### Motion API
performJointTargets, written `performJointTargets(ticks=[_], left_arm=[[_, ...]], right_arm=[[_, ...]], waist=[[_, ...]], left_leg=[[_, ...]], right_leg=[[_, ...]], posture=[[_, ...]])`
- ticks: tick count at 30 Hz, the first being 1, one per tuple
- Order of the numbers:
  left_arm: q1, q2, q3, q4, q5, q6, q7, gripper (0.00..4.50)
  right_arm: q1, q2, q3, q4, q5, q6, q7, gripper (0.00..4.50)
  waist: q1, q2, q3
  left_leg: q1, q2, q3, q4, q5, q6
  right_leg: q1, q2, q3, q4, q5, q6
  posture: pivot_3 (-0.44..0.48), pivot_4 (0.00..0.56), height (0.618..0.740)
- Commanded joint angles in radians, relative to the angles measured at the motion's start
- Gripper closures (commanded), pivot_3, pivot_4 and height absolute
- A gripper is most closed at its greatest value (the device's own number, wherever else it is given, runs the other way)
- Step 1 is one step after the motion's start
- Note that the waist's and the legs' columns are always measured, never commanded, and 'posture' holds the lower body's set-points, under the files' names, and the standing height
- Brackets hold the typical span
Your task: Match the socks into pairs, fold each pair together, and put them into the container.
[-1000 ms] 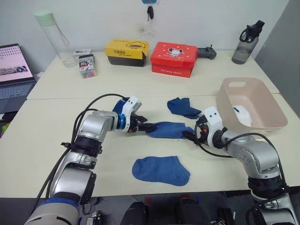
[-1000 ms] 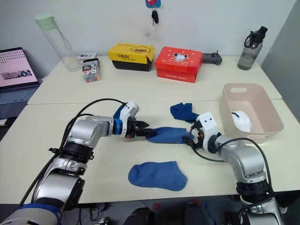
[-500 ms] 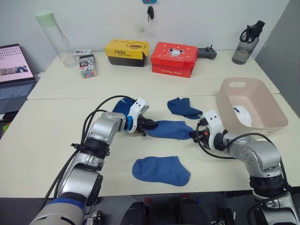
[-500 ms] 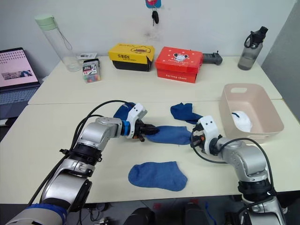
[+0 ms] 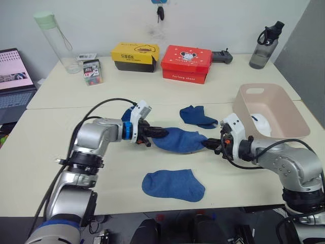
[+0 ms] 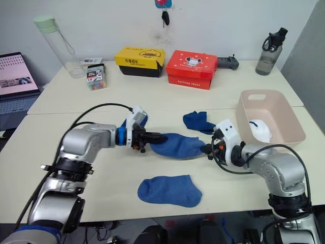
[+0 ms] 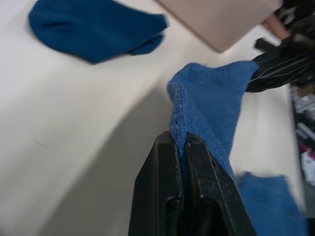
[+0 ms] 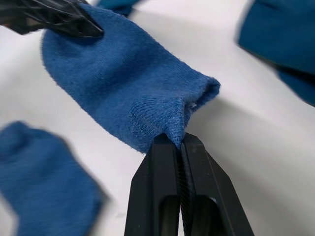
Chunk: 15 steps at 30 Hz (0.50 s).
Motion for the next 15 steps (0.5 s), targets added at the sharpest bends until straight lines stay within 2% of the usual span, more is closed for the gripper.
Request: performJointTargets(ticks=[1,8,12,15], left_arm=[[0.088,0.089,0.084,-0.177,-0.122,0.097,-0.033,4.45],[0.3,0.186,0.16,-0.399,-0.265,0.209,0.009,4.45],[0.462,0.194,0.128,-0.488,-0.219,0.095,0.054,4.45],[0.52,0.18,0.089,-0.5,-0.166,0.01,0.101,4.45]], right_arm=[[0.027,-0.014,-0.072,-0.128,0.114,0.061,0.016,4.5],[0.127,-0.028,-0.146,-0.276,0.304,0.178,-0.004,4.5],[0.236,-0.124,-0.018,-0.374,0.234,0.094,-0.022,4.5],[0.292,-0.165,0.08,-0.379,0.149,0.01,-0.047,4.5]], waist=[[-0.002,0.0,0.0],[0.007,0.0,0.0],[0.007,0.0,0.0],[0.007,0.001,0.0]], left_leg=[[0.0,0.0,0.0,-0.001,0.0,0.0],[0.001,0.0,-0.001,-0.001,0.0,0.0],[0.002,0.0,-0.001,-0.001,0.0,0.0],[0.006,0.001,0.0,-0.003,0.0,0.001]], right_leg=[[0.0,0.0,0.0,0.0,0.0,0.0],[0.002,0.0,-0.001,-0.003,0.0,0.0],[0.004,0.0,0.0,-0.005,0.0,0.0],[0.007,0.0,0.0,-0.006,0.001,0.0]], posture=[[0.0,0.15,0.74],[0.0,0.15,0.74],[0.0,0.15,0.74],[0.0,0.15,0.74]])
